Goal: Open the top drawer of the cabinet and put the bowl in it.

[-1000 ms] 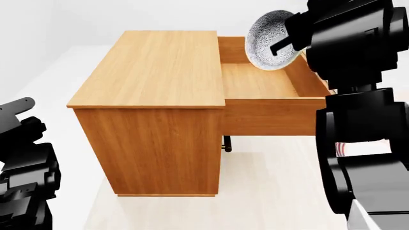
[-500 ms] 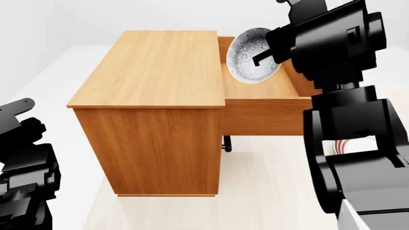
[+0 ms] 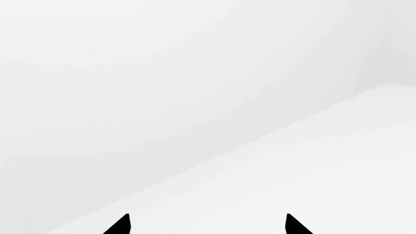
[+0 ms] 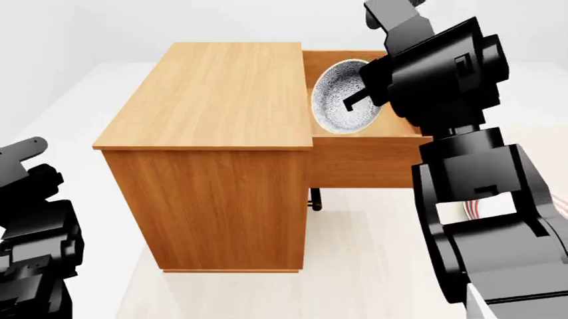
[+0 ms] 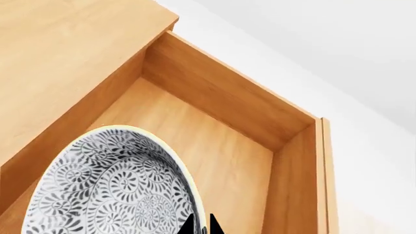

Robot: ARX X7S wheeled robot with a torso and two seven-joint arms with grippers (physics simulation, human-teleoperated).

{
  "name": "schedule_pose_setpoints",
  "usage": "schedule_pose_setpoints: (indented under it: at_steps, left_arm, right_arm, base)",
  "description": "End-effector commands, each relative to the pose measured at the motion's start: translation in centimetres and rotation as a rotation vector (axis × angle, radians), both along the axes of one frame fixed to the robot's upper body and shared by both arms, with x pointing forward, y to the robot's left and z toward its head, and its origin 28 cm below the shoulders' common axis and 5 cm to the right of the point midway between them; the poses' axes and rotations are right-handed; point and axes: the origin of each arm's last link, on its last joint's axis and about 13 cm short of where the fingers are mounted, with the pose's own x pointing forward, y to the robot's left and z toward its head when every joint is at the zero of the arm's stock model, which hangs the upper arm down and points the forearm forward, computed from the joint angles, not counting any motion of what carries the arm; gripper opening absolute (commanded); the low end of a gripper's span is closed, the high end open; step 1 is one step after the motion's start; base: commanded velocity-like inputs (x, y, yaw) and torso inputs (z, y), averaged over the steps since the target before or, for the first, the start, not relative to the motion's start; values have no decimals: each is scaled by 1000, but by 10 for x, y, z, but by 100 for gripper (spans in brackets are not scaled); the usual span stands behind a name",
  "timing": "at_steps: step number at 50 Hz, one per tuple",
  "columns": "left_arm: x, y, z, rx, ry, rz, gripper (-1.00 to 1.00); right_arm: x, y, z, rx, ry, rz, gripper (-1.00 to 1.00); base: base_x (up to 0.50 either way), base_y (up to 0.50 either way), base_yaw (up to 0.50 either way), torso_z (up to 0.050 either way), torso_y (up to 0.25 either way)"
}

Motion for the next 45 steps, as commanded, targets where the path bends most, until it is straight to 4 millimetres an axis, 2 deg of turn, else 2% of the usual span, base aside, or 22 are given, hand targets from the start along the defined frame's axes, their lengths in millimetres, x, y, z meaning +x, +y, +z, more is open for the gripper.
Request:
schedule_pose_setpoints:
  at_steps: [1, 45]
  left_arm:
    - [0, 0, 0, -1, 0, 1, 100]
    - [0, 0, -1, -1, -1, -3, 100]
  right_arm:
    - [4, 1, -6, -19, 2, -3, -100]
    - [24, -3, -35, -11, 12, -57, -100]
  base:
    - [0, 0, 0, 0, 0]
    - [0, 0, 0, 0, 0]
